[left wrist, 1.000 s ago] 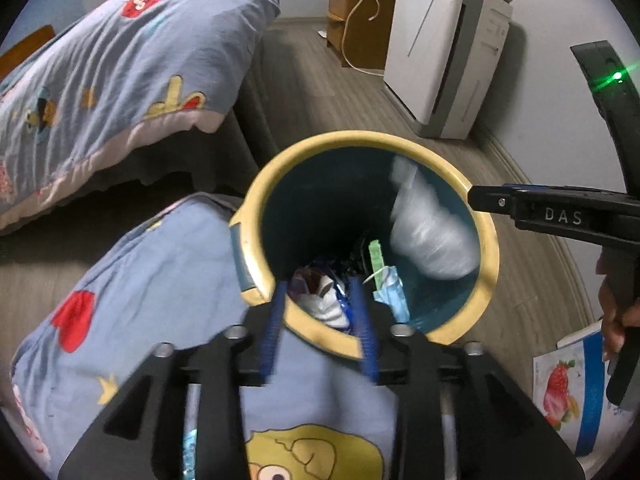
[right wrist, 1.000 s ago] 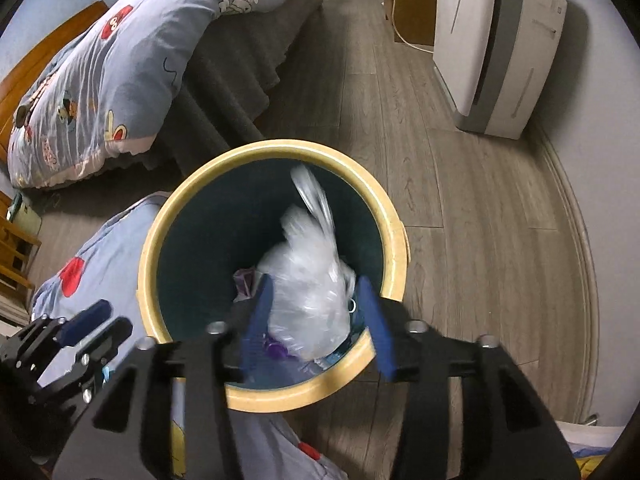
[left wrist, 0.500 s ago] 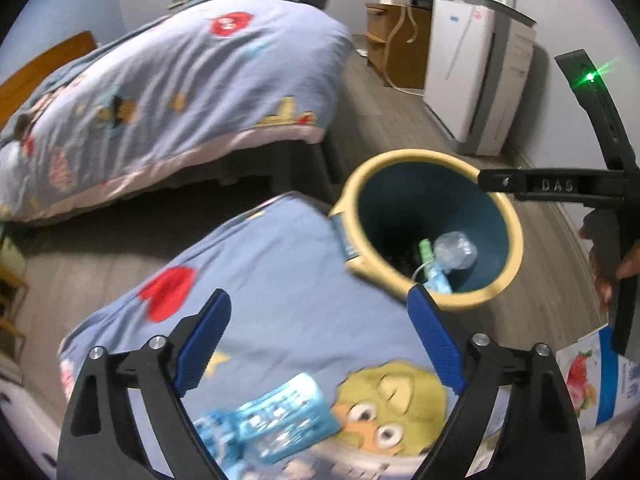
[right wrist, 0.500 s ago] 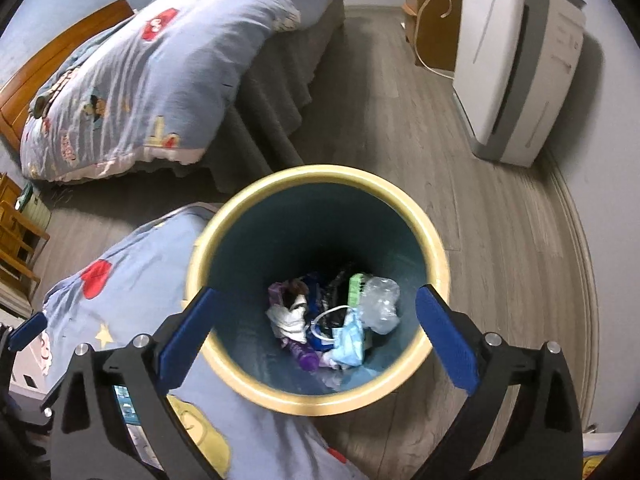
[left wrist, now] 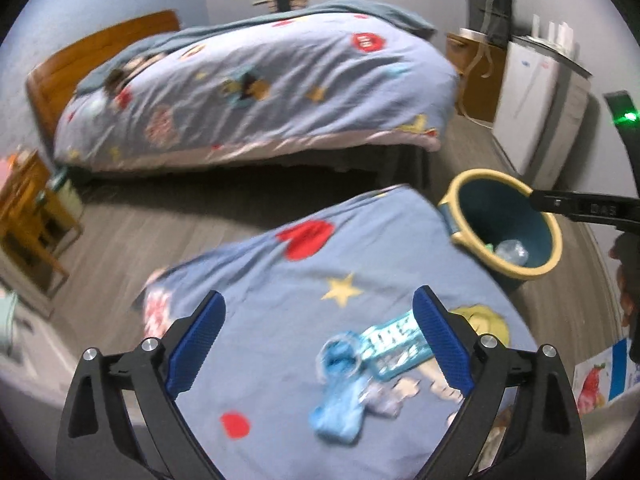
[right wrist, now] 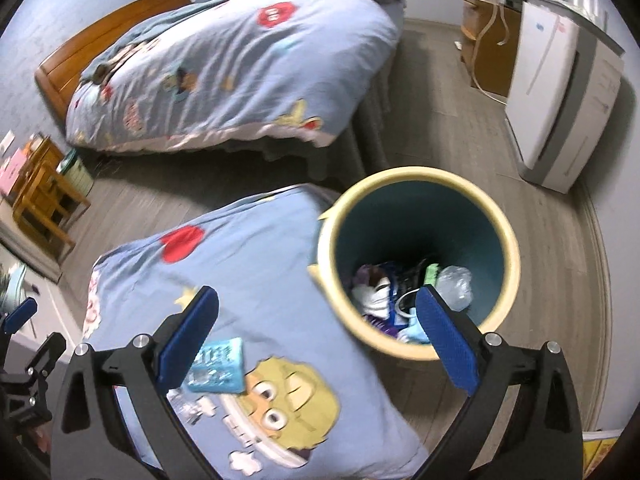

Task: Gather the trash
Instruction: 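Move both open tools back over the cushion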

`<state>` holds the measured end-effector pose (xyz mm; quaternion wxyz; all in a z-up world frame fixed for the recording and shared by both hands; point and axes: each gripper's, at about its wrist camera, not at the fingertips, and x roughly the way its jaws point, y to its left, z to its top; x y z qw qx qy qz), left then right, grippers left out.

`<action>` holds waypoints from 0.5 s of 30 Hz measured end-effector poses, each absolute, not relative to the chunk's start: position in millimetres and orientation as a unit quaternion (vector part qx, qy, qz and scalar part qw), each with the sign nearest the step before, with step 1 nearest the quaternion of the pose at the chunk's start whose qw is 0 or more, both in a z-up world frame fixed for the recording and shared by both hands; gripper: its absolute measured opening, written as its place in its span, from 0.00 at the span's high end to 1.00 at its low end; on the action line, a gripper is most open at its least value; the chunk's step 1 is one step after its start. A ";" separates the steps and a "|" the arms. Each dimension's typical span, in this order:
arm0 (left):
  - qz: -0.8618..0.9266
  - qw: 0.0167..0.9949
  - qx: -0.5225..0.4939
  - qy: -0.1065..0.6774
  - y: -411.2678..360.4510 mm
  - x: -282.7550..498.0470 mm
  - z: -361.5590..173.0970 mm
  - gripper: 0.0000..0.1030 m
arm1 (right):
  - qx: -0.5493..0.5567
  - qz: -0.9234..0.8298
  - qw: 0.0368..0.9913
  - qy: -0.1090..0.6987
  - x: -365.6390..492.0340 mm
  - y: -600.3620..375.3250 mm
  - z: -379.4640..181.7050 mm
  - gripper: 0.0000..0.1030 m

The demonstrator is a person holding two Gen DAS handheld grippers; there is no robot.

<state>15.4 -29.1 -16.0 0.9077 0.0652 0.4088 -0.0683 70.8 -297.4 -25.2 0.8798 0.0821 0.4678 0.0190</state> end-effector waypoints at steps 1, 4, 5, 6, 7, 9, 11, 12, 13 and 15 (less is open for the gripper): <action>-0.063 0.907 0.052 0.414 -19.7 10.6 -19.7 0.09 | 0.079 0.022 0.880 0.468 67.6 -290.0 -24.2 0.06; -0.048 0.898 0.014 0.437 7.5 0.2 -33.9 0.09 | 0.069 0.034 0.879 0.471 55.3 -265.4 -25.3 0.06; -0.045 0.897 0.006 0.439 14.8 -2.9 -37.5 0.09 | 0.063 0.037 0.878 0.473 50.7 -255.3 -27.3 0.06; -0.045 0.897 0.003 0.440 18.5 -5.2 -40.2 0.09 | 0.054 0.039 0.878 0.474 47.8 -246.8 -29.0 0.06; -0.044 0.897 0.005 0.441 23.3 -7.7 -43.9 0.09 | 0.043 0.040 0.879 0.474 44.2 -237.2 -31.4 0.06; -0.036 0.895 0.026 0.443 30.0 -10.5 -51.5 0.09 | 0.019 0.042 0.880 0.473 37.1 -220.7 -38.1 0.06; -0.030 0.894 0.044 0.444 37.7 -11.1 -56.4 0.09 | 0.003 0.057 0.878 0.475 32.0 -204.1 -49.4 0.06; -0.026 0.894 0.047 0.444 44.1 -11.1 -58.7 0.09 | -0.006 0.061 0.874 0.482 30.5 -195.2 -57.1 0.06; -0.024 0.894 0.043 0.445 49.3 -11.2 -59.9 0.09 | -0.017 0.065 0.871 0.487 28.3 -187.0 -65.2 0.06; -0.018 0.894 0.024 0.447 61.4 -9.0 -60.7 0.09 | -0.035 0.072 0.866 0.493 24.4 -172.3 -78.6 0.06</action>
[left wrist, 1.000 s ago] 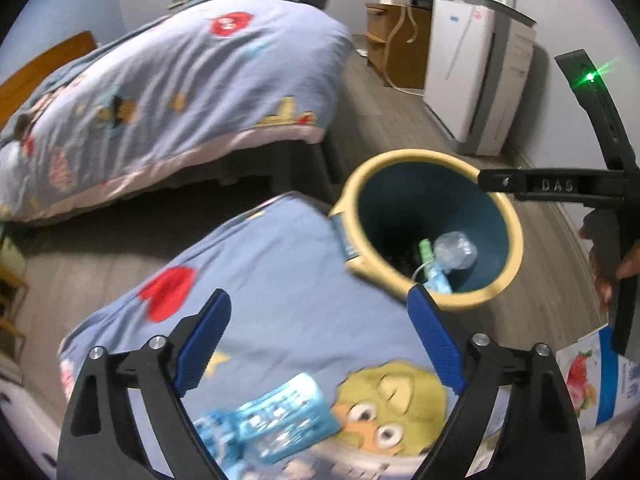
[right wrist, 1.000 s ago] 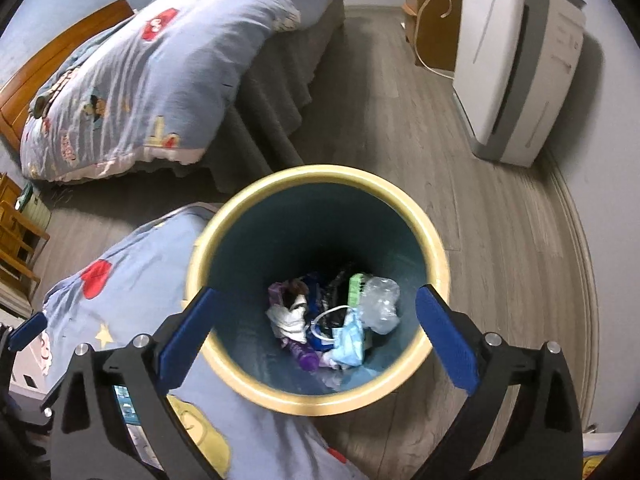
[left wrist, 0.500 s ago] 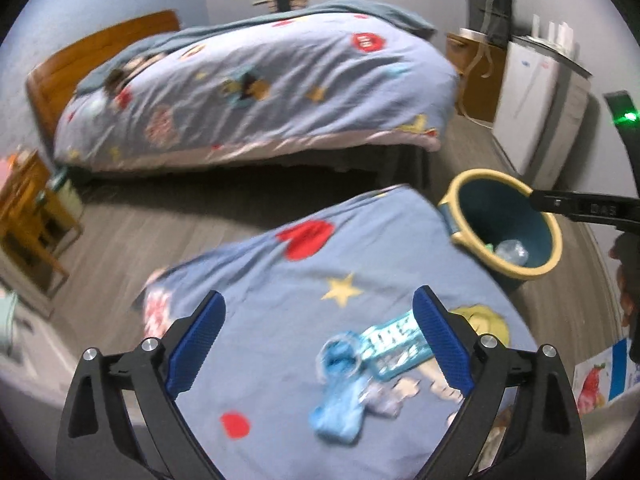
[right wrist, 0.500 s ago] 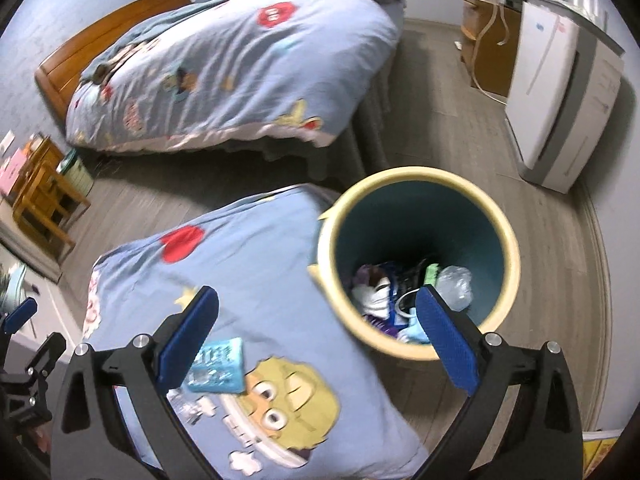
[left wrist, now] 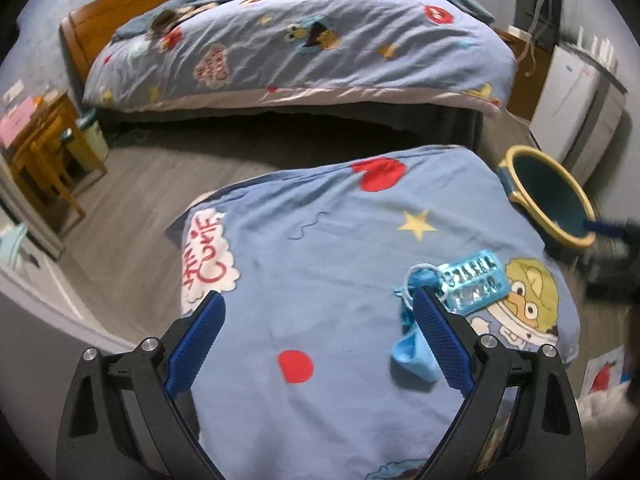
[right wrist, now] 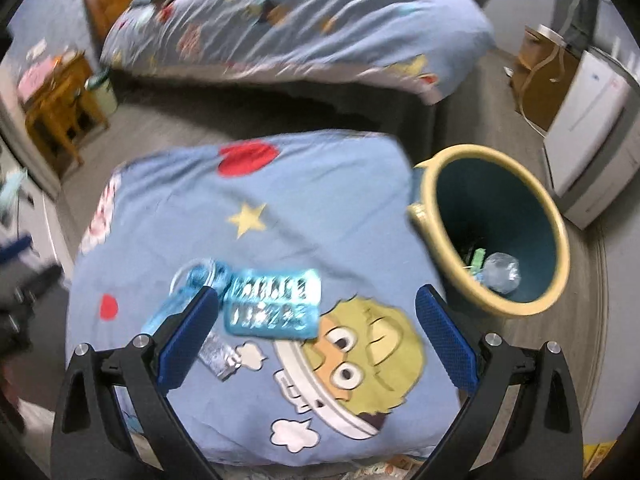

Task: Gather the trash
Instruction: 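Move both open tools back over the cushion, then grasp the white foil medicine packet with right tool while left tool grasps blue mask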

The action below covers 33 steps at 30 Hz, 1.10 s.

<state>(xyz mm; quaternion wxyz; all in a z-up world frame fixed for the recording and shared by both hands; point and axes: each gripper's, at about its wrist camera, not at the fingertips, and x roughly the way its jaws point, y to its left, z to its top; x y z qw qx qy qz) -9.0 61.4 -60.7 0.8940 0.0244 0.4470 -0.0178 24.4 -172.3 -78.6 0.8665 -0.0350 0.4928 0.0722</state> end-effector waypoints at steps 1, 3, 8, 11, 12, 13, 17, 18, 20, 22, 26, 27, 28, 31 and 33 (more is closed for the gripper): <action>-0.016 0.895 0.019 0.446 64.5 -8.8 -60.5 0.09 | -0.045 0.077 0.862 0.499 22.4 -163.7 -87.2 0.06; -0.017 0.896 0.012 0.443 70.8 -8.2 -59.4 0.09 | -0.055 0.088 0.855 0.508 17.4 -150.2 -101.7 0.06; -0.017 0.896 0.015 0.443 76.4 -6.2 -60.0 0.09 | -0.092 0.119 0.825 0.545 7.9 -114.2 -140.7 0.20; -0.015 0.895 0.016 0.446 79.1 -5.1 -62.2 0.09 | -0.100 0.135 0.811 0.561 5.3 -99.6 -156.6 0.30; -0.016 0.894 0.018 0.448 79.8 -5.0 -63.3 0.09 | -0.097 0.140 0.807 0.566 5.1 -96.3 -160.9 0.35; -0.016 0.893 0.019 0.449 80.1 -5.0 -64.1 0.09 | -0.095 0.144 0.804 0.569 5.0 -94.5 -164.0 0.41; -0.017 0.891 0.026 0.454 79.5 -4.2 -68.3 0.09 | -0.096 0.157 0.790 0.585 6.5 -87.9 -177.0 0.63; -0.017 0.890 0.027 0.455 79.0 -3.7 -69.4 0.09 | -0.095 0.160 0.788 0.587 6.9 -88.0 -178.0 0.71; -0.019 0.889 0.029 0.457 77.1 -2.8 -71.2 0.09 | -0.091 0.165 0.787 0.587 6.9 -89.7 -176.8 0.78; -0.023 0.887 0.032 0.460 72.6 -1.5 -72.8 0.09 | -0.083 0.166 0.789 0.585 7.0 -93.5 -172.0 0.80; -0.035 0.884 0.045 0.464 60.7 -0.3 -76.6 0.09 | -0.069 0.168 0.790 0.585 6.6 -101.4 -159.6 0.80; -0.040 0.882 0.050 0.466 55.8 0.1 -78.3 0.09 | -0.068 0.168 0.790 0.586 7.2 -104.3 -155.6 0.80; -0.044 0.881 0.052 0.468 52.4 0.1 -79.8 0.09 | -0.066 0.167 0.790 0.586 7.9 -109.1 -148.7 0.80; -0.056 0.875 0.068 0.476 39.6 1.6 -85.7 0.09 | -0.056 0.164 0.795 0.581 13.3 -126.0 -123.3 0.80; -0.064 0.872 0.080 0.479 29.0 2.7 -90.3 0.09 | -0.046 0.166 0.804 0.569 21.6 -142.7 -97.9 0.80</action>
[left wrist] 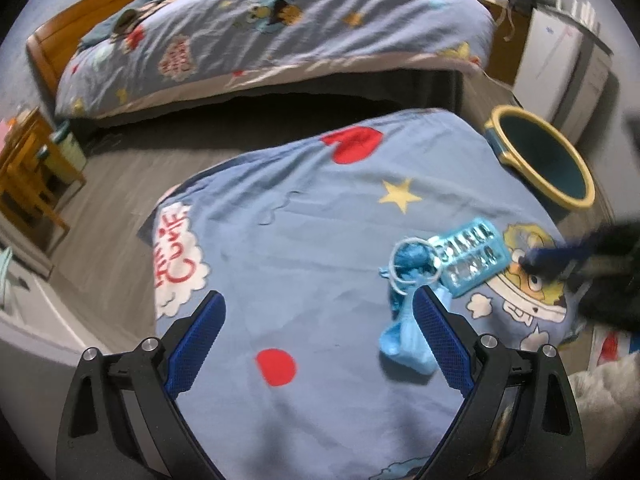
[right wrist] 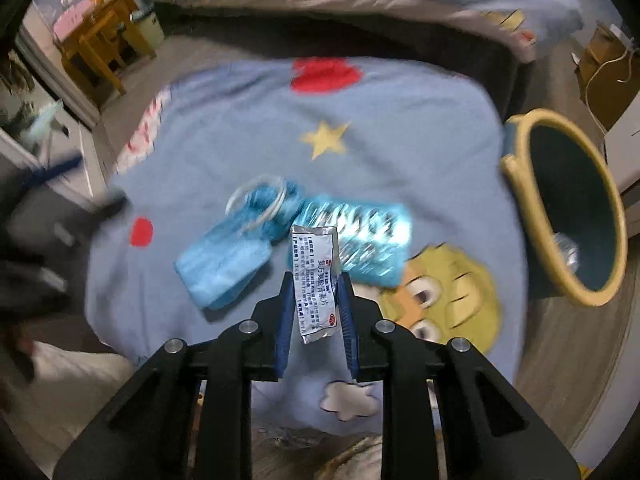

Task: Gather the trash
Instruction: 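Grasp the white foil medicine packet with right tool while left tool grasps blue mask, then carry the packet and mask over the bin and open both tools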

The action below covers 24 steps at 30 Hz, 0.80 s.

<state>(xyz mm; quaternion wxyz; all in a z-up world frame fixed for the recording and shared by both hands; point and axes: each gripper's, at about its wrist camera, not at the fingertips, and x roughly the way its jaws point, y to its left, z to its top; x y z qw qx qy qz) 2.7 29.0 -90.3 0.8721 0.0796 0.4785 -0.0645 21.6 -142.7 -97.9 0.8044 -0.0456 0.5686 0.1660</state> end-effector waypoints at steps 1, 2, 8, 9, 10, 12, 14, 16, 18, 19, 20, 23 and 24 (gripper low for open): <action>-0.071 0.870 0.084 0.480 22.3 3.5 -93.3 0.09 | -0.046 0.165 0.809 0.562 24.7 -149.0 -89.8 0.80; -0.078 0.869 0.086 0.482 16.4 3.6 -96.5 0.09 | -0.053 0.158 0.818 0.550 28.2 -159.6 -76.9 0.80; -0.129 0.841 0.097 0.516 -14.4 4.8 -129.6 0.33 | -0.022 0.130 0.840 0.527 40.8 -196.4 -67.2 0.80; -0.136 0.834 0.098 0.525 -17.4 5.9 -135.4 0.36 | -0.009 0.129 0.838 0.530 42.3 -201.1 -68.7 0.80; -0.142 0.828 0.097 0.534 -20.5 6.7 -141.1 0.40 | 0.002 0.128 0.838 0.531 45.5 -204.4 -69.6 0.80; -0.149 0.818 0.100 0.546 -25.0 7.3 -150.2 0.51 | 0.005 0.128 0.842 0.524 47.1 -210.0 -66.5 0.80; -0.159 0.806 0.101 0.560 -28.7 7.6 -157.1 0.75 | 0.012 0.128 0.844 0.520 49.3 -216.7 -63.3 0.80; -0.163 0.804 0.109 0.562 -31.4 6.5 -156.0 0.91 | 0.023 0.128 0.844 0.521 52.3 -222.4 -62.6 0.80; -0.170 0.811 0.101 0.550 -32.5 6.3 -145.8 0.96 | 0.029 0.127 0.845 0.518 54.0 -228.9 -60.1 0.80; -0.169 0.818 0.100 0.541 -33.4 6.0 -139.2 0.97 | 0.030 0.126 0.847 0.516 54.4 -230.5 -58.6 0.80; -0.170 0.825 0.099 0.529 -33.8 5.2 -130.2 0.97 | 0.035 0.126 0.849 0.512 55.9 -234.6 -56.0 0.80; -0.172 0.845 0.094 0.497 -37.8 3.3 -102.7 0.97 | 0.056 0.124 0.854 0.502 58.8 -247.6 -48.1 0.80; -0.175 0.851 0.086 0.488 -39.6 4.2 -94.1 0.97 | 0.062 0.122 0.856 0.499 59.4 -252.4 -45.4 0.80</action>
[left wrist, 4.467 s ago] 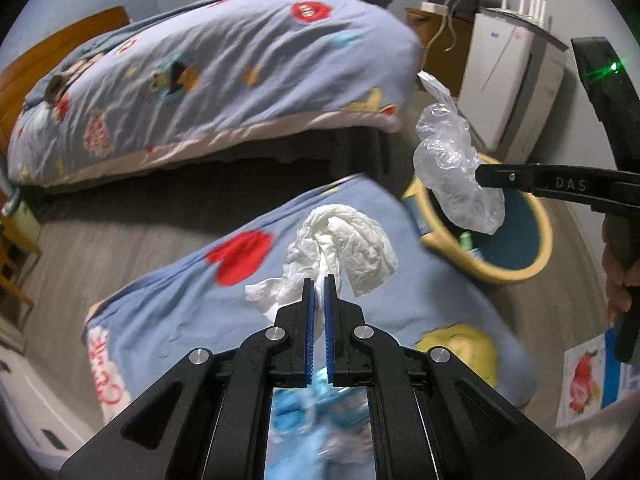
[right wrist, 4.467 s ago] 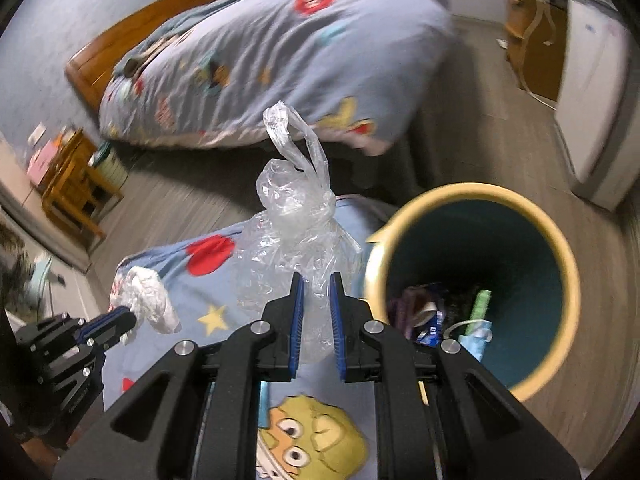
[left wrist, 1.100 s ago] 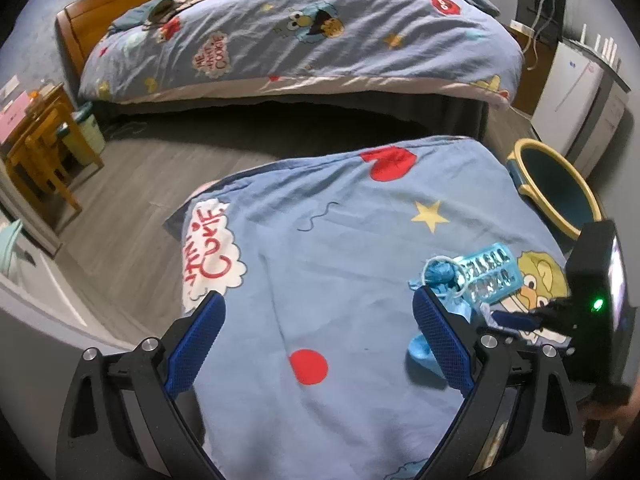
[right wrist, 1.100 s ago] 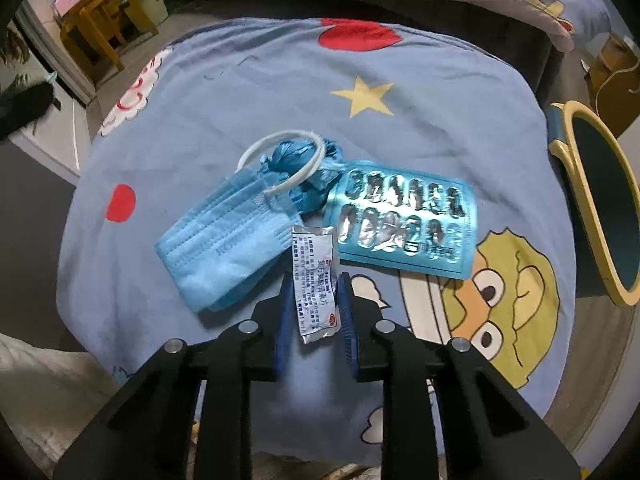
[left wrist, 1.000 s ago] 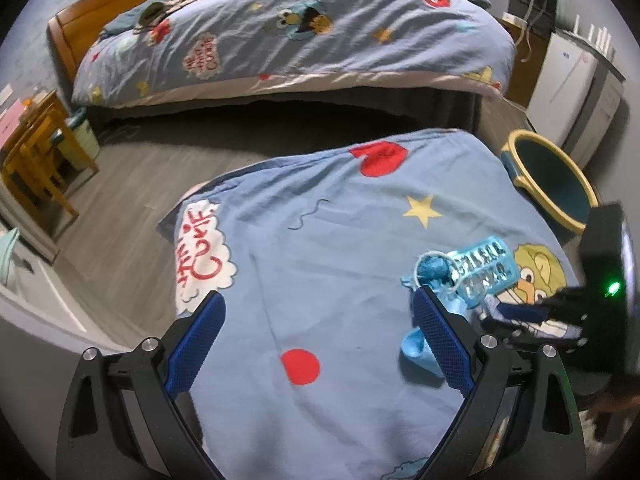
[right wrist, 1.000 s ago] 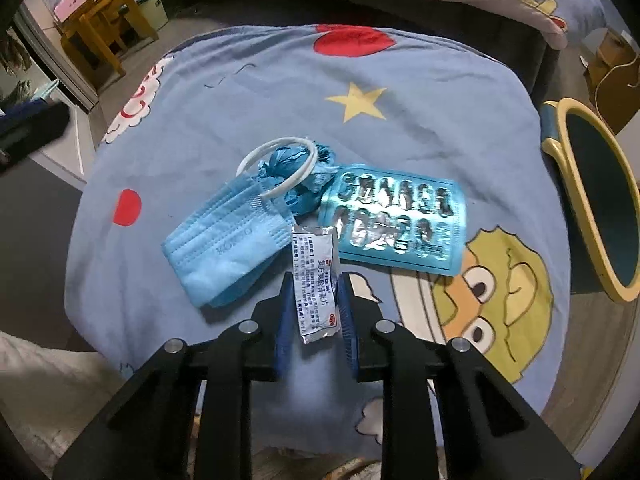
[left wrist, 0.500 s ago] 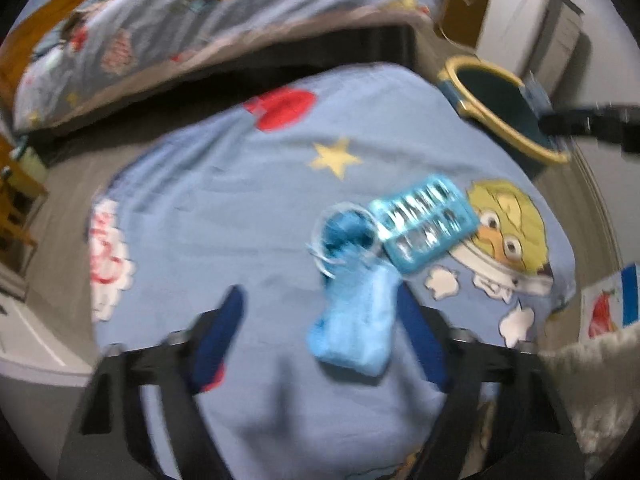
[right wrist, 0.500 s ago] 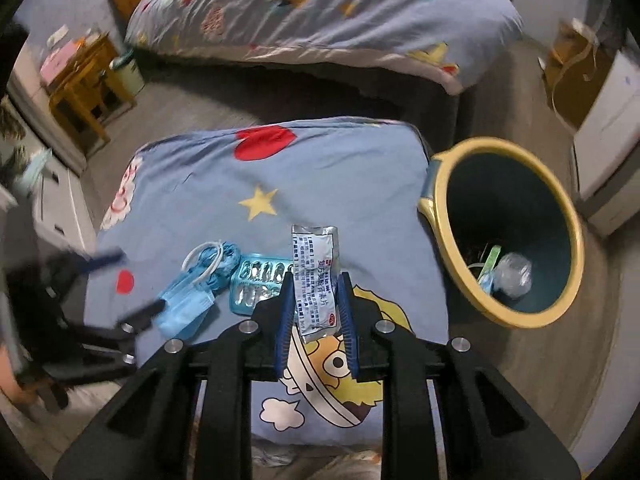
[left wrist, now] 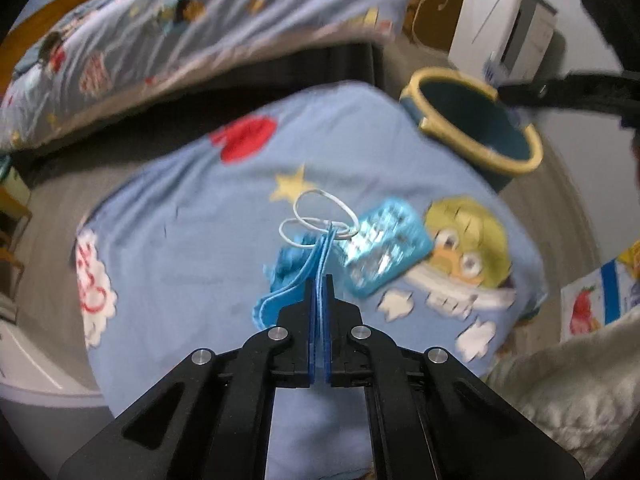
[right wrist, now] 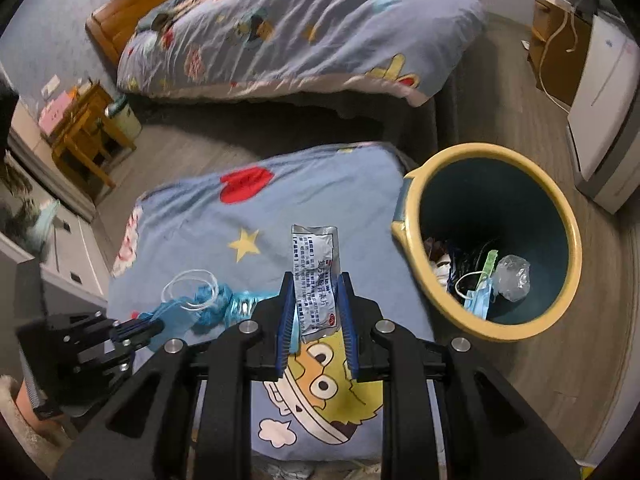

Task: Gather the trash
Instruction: 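Carry the packet and mask over the bin and open both tools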

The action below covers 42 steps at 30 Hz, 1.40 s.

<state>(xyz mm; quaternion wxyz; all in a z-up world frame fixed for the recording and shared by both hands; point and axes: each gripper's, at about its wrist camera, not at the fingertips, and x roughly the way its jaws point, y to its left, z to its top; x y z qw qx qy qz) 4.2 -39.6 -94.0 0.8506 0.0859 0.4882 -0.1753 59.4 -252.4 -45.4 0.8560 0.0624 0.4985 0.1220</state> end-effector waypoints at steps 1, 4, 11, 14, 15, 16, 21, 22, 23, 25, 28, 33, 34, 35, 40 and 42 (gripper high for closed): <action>-0.178 0.854 0.081 0.482 -41.1 5.0 -87.1 0.97 | 0.068 0.120 0.858 0.496 60.2 -257.0 -43.2 0.80; -0.187 0.866 0.078 0.456 -55.7 6.8 -66.6 0.97 | 0.091 0.104 0.865 0.482 62.9 -281.8 -35.4 0.80; -0.232 0.869 0.098 0.427 -123.8 18.8 -38.1 0.97 | 0.135 0.043 0.873 0.467 71.5 -355.9 -34.3 0.80; -0.250 0.864 0.105 0.423 -156.1 28.4 -39.6 0.97 | 0.152 0.014 0.869 0.471 73.5 -388.8 -43.0 0.80; -0.253 0.863 0.105 0.424 -166.5 32.5 -41.2 0.97 | 0.155 0.008 0.868 0.472 73.6 -396.7 -45.8 0.80; -0.256 0.862 0.105 0.425 -174.3 35.2 -42.2 0.97 | 0.157 0.004 0.867 0.473 73.5 -402.8 -47.9 0.80; -0.265 0.856 0.113 0.429 -220.5 58.1 -55.4 0.97 | 0.174 -0.010 0.861 0.478 74.7 -429.8 -59.1 0.80; -0.265 0.856 0.116 0.429 -228.7 63.1 -58.8 0.97 | 0.175 -0.011 0.860 0.478 75.9 -433.1 -60.3 0.80; -0.266 0.855 0.117 0.430 -234.2 67.1 -60.8 0.97 | 0.176 -0.012 0.860 0.478 77.3 -436.5 -61.7 0.80; -0.269 0.852 0.115 0.434 -246.3 76.1 -67.0 0.97 | 0.178 -0.015 0.860 0.478 80.0 -439.2 -63.3 0.80; -0.267 0.850 0.119 0.439 -261.2 87.2 -77.1 0.97 | 0.185 -0.018 0.859 0.478 83.3 -445.7 -68.6 0.80; -0.265 0.850 0.137 0.435 -281.7 101.0 -89.4 0.97 | 0.212 -0.024 0.856 0.470 85.7 -458.2 -74.1 0.80; -0.265 0.850 0.139 0.433 -285.2 103.5 -91.0 0.97 | 0.216 -0.026 0.856 0.469 86.0 -459.1 -74.1 0.80; -0.265 0.850 0.139 0.433 -286.9 105.5 -92.1 0.97 | 0.221 -0.029 0.856 0.465 86.2 -460.5 -74.3 0.80; -0.260 0.851 0.147 0.432 -294.0 109.3 -96.9 0.90 | 0.230 -0.032 0.858 0.459 89.4 -462.1 -74.8 0.76; -0.260 0.852 0.143 0.431 -292.0 108.4 -96.7 0.86 | 0.230 -0.031 0.859 0.455 89.3 -462.5 -73.3 0.62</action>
